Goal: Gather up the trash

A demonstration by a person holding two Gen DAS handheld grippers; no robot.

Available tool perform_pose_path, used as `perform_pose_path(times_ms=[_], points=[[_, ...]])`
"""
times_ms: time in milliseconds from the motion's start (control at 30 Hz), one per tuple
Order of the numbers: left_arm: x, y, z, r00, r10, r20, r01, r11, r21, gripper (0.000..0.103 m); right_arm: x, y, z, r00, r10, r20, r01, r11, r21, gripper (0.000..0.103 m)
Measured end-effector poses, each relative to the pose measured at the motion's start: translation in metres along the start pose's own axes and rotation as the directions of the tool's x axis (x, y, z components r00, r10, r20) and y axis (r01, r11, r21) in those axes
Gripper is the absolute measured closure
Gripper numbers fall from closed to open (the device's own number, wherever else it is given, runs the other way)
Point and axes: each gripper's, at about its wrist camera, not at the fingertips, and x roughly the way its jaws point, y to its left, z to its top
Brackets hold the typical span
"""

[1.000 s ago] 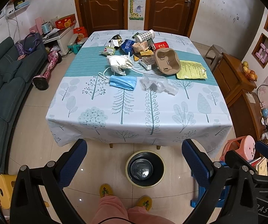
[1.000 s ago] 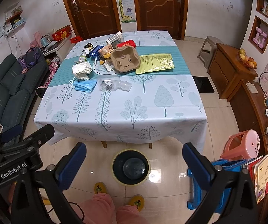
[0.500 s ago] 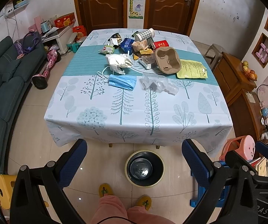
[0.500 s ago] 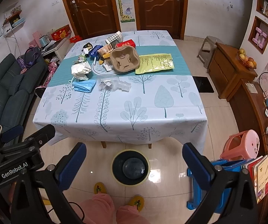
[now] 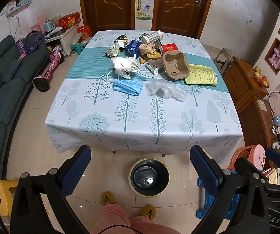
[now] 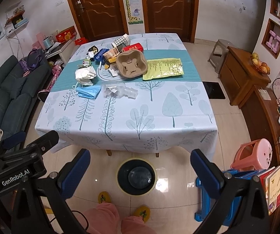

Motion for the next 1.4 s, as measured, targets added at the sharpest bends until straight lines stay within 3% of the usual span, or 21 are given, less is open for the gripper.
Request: perform_pose_path(times_ms=[467,867,1000,1200,1233,1333,1400], points=[[-0.007,0.014,0.014,0.999,-0.033,0.019,0.034,0.998,-0.053,0.003,0.0,0.015,0.02,0.999,0.022,0.042,-0.02,0.999,-0.041,0.0],[0.012,0.043,0.073,0.998,-0.046,0.053,0.046,0.999,-0.004,0.003,0.017,0.046,0.059,0.998,-0.005,0.07,0.008,0.999,-0.044,0.001],[0.031,0.062,0.107,0.999,-0.037,0.034,0.036,0.999,0.038,0.003,0.032,0.065,0.078,0.998,-0.004,0.067,0.007,0.999,-0.045,0.012],[0.071,0.096,0.15,0.999,-0.039,-0.014,0.04,0.995,0.091,0.003,0.066,0.083,0.102,0.998,-0.012,0.061,0.011,1.0,0.02,0.015],[0.08,0.101,0.157,0.999,-0.043,-0.031,0.046,0.994,0.099,0.003,0.076,0.086,0.105,0.999,-0.009,0.046,0.007,0.999,0.037,0.021],[0.107,0.113,0.177,0.993,-0.075,-0.086,0.083,0.992,0.096,0.003,0.1,0.094,0.112,1.0,-0.012,0.006,0.012,0.998,0.064,0.032],[0.13,0.12,0.192,0.98,-0.136,-0.146,0.148,0.986,0.075,0.003,0.113,0.1,0.115,1.0,-0.015,-0.014,0.016,0.997,0.075,0.037]])
